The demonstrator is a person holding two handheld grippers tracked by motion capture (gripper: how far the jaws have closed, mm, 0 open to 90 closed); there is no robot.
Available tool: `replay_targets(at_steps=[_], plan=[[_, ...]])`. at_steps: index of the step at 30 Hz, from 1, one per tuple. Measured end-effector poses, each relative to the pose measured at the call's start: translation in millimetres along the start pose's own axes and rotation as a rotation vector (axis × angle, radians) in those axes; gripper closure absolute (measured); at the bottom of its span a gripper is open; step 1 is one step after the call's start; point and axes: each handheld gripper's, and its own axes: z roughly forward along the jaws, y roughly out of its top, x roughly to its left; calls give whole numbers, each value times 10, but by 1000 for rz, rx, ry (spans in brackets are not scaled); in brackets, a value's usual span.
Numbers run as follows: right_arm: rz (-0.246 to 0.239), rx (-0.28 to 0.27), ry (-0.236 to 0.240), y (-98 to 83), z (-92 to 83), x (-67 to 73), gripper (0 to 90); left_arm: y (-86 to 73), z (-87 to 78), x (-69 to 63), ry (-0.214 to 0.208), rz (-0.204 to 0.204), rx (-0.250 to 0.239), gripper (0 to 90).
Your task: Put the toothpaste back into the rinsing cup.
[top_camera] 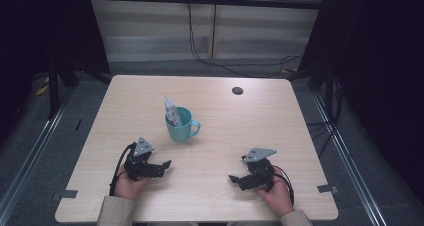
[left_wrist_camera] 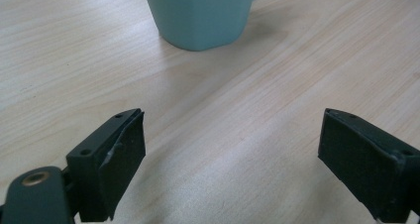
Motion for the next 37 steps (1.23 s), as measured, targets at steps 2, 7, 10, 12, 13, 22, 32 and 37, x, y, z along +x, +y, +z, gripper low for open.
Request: replay_targets(at_steps=[2, 7, 10, 12, 13, 22, 32, 37], plan=[[-1, 0, 0, 0, 0, -1, 132, -5, 3, 2, -3, -1, -1, 105], [0, 0, 0, 0, 0, 0, 132, -6, 19, -12, 6, 12, 21, 98], [-1, 0, -1, 0, 0, -1, 132, -5, 20, -17, 14, 19, 27, 90], [-1, -1, 0, 0, 1, -1, 132, -4, 28, -25, 13, 25, 36, 80], [0, 0, 0, 0, 0, 0, 132, 0, 35, -31, 22, 35, 50, 76], [-1, 0, 0, 0, 0, 0, 132, 3, 62, -40, 31, 48, 90, 50], [-1, -1, 0, 0, 0, 0, 132, -6, 66, -5, 13, -3, 104, 45], [-1, 0, -1, 0, 0, -1, 132, -7, 67, -5, 13, -3, 103, 46]])
